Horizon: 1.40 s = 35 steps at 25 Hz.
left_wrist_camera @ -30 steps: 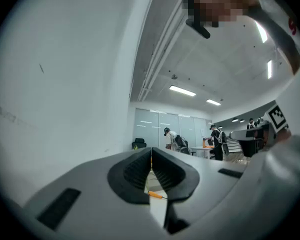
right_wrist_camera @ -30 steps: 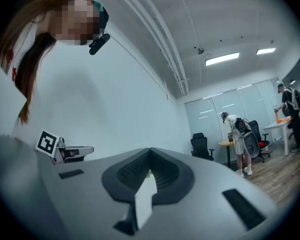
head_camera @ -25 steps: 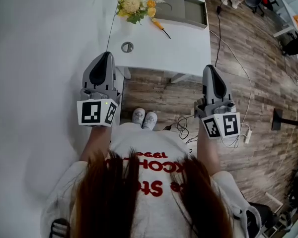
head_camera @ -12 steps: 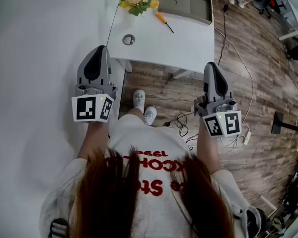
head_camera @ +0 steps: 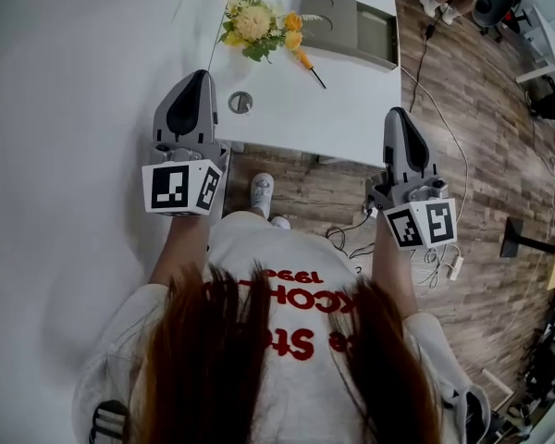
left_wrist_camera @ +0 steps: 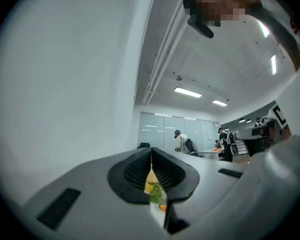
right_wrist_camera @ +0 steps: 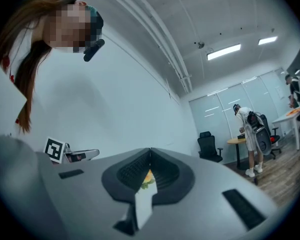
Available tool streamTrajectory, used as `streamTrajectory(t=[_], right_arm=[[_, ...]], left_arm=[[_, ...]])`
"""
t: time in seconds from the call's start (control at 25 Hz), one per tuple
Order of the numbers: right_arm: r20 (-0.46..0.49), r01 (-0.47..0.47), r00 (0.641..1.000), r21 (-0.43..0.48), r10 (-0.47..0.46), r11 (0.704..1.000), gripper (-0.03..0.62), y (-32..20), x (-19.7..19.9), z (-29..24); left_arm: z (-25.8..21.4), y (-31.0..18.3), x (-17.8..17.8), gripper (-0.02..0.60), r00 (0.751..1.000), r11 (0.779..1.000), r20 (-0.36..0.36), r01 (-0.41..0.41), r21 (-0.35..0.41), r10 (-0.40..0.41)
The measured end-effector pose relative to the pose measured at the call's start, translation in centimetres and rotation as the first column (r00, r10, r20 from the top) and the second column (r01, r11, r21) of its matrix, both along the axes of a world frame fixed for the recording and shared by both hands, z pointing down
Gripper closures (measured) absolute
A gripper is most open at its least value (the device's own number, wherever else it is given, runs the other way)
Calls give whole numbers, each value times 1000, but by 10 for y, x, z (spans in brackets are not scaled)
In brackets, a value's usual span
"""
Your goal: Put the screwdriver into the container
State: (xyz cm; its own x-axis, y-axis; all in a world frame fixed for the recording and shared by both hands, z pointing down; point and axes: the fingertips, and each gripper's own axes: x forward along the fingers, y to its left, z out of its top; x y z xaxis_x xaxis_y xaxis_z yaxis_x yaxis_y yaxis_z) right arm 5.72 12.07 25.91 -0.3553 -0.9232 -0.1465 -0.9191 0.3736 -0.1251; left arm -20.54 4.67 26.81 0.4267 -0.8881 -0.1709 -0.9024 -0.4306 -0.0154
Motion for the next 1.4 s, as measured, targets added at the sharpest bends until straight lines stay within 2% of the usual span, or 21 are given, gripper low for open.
streamTrajectory(t=[0.16,0.32,0.72,1.0,1.2,1.4], right_arm=[[-26,-19,999,23,20,1000,589,-35,-3,-21],[-11,-35,999,23,35,999,589,-66,-5,-27],[32,-7,999,-29,8,1000,589,-122,0,-13],[36,58,998,-27,-57,998,588,-165,22,-17],[28,134,991,-34,-133,990,588,-189,30,-9],[29,195,981,-97,-193,976,588,-209,22,18]], left_arm=[[-13,-47,2,571,1000,1000,-23,-21,15,21],[-23,-85,6,571,999,999,-24,-38,24,38],[-11,-126,-4,571,1000,999,-24,17,-46,-18],[-36,-148,11,571,998,998,-12,57,-24,-58],[-33,-156,22,571,994,993,17,112,-38,-111],[-35,-149,25,571,988,987,40,153,-40,-151]])
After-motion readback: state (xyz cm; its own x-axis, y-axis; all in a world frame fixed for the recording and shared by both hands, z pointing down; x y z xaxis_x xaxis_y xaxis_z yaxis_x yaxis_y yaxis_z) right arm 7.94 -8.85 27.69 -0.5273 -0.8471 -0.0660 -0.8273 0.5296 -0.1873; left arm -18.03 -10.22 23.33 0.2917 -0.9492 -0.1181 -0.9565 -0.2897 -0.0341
